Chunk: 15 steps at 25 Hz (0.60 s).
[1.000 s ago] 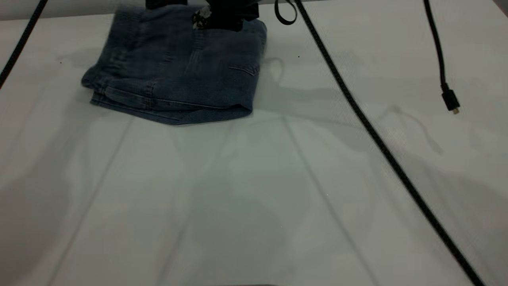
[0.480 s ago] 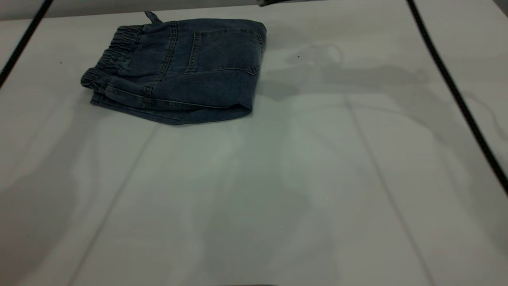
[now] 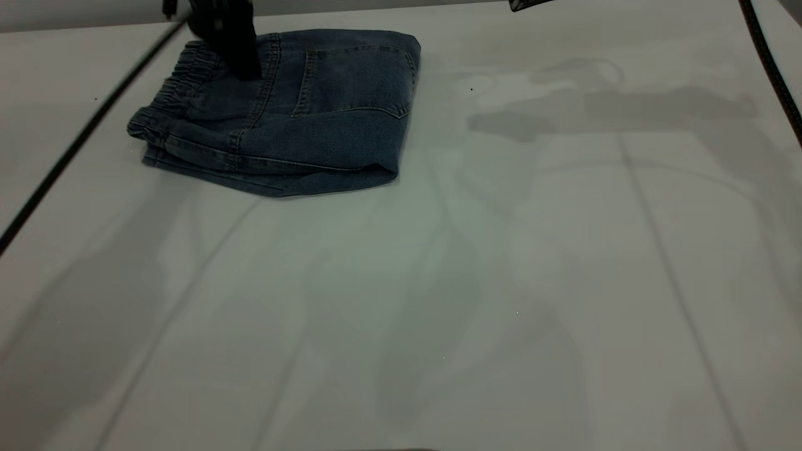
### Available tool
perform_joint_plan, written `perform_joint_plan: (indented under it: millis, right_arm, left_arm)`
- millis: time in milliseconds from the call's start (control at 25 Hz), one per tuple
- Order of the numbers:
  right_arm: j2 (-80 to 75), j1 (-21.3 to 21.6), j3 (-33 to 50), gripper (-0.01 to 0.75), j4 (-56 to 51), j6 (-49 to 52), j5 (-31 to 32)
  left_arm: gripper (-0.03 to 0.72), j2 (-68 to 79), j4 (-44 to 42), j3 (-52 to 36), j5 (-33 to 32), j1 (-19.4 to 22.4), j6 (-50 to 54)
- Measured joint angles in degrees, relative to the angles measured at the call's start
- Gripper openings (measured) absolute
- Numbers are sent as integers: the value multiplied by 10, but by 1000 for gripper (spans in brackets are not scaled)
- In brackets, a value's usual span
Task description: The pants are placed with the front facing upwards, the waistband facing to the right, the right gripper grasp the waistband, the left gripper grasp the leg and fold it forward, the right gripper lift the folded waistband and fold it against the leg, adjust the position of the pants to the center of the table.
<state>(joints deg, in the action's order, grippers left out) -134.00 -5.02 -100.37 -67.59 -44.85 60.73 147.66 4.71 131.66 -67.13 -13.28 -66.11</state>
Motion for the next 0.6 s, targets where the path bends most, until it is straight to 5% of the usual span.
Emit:
perform_joint_plan:
  millis: [320,600]
  right_arm:
    - [0,1,0,578,6,-11,2]
    - [0,1,0,578,6,-15,4]
  left_arm:
    - [579,56,-25,2,0,-50,-1]
    - [579,60,-47,3,0,-90,239]
